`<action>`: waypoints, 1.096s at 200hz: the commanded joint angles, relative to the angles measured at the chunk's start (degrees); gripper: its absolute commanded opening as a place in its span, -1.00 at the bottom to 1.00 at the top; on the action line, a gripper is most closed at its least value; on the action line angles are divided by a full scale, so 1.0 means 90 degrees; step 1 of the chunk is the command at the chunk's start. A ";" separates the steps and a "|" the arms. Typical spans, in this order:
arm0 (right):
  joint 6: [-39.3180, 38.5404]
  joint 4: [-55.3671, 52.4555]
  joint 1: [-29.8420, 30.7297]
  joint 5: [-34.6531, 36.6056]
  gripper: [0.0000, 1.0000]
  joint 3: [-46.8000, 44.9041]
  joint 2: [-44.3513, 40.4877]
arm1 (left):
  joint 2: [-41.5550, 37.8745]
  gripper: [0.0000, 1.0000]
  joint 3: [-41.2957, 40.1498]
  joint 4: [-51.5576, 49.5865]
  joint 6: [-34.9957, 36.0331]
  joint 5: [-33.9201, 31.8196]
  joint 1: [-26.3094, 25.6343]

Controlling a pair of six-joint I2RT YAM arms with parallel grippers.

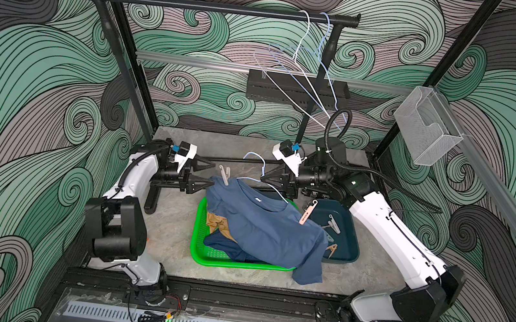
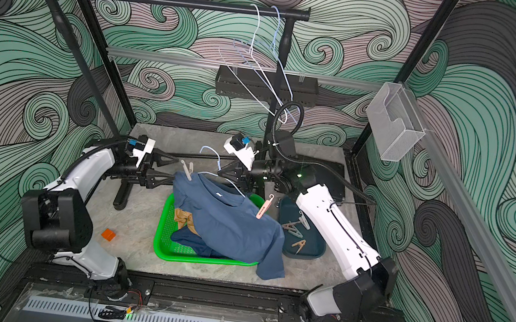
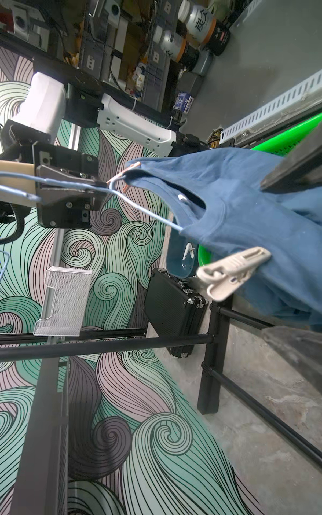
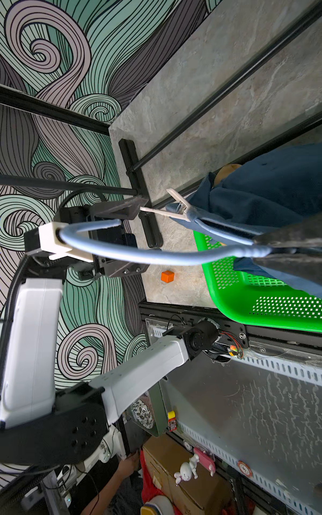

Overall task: Remove the clothespins securing t-shirts to the hanger
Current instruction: Pick up the hanger from the clothes rail, then remove the clothespin from the hanger.

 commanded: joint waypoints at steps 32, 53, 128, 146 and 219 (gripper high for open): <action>-0.0011 0.0050 0.0035 -0.0206 -1.00 0.0257 -0.0091 | -0.0040 0.50 0.0126 -0.2767 0.1882 0.0956 -0.0106; -0.0016 0.0052 0.0098 -0.0243 -1.00 0.0285 -0.0057 | 0.0156 0.48 0.0330 -0.2767 0.1654 0.0961 -0.0218; -0.0121 0.0112 0.0242 -0.0280 -1.00 0.0315 -0.0092 | 0.0576 0.40 0.0835 -0.2777 0.0809 0.0830 -0.0425; -0.0151 0.0114 0.0241 -0.0291 -1.00 0.0355 -0.0059 | 0.0602 0.38 0.0820 -0.2777 0.0766 0.0742 -0.0496; -0.0172 0.0083 0.0245 -0.0480 -1.00 0.0555 0.0177 | 0.0588 0.15 0.0834 -0.2777 0.0700 0.0784 -0.0586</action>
